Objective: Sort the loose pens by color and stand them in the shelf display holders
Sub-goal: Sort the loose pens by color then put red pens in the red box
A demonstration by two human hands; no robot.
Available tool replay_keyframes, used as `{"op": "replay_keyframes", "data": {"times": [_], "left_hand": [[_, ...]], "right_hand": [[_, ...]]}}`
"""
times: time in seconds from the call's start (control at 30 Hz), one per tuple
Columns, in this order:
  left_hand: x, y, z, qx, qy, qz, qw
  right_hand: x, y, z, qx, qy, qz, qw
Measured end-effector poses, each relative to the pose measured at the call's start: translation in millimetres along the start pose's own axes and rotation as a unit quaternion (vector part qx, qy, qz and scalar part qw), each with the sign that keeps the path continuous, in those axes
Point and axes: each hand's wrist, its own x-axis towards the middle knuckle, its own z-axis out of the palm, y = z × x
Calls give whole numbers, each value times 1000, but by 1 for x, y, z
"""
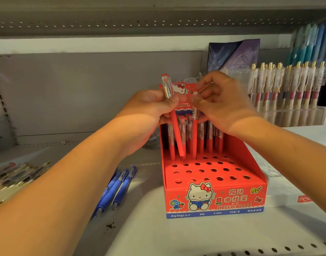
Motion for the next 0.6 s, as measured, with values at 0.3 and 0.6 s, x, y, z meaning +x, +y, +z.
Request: {"op": "replay_keyframes", "data": {"times": [0.3,0.6], "left_hand": [[1,-4,-1,18,13,12,1000],[0,-4,0,25,11,42,999]], "right_hand": [[-3,2,0,-121,-69,5,990],[0,-8,-11,-174,-113,11,978]]}}
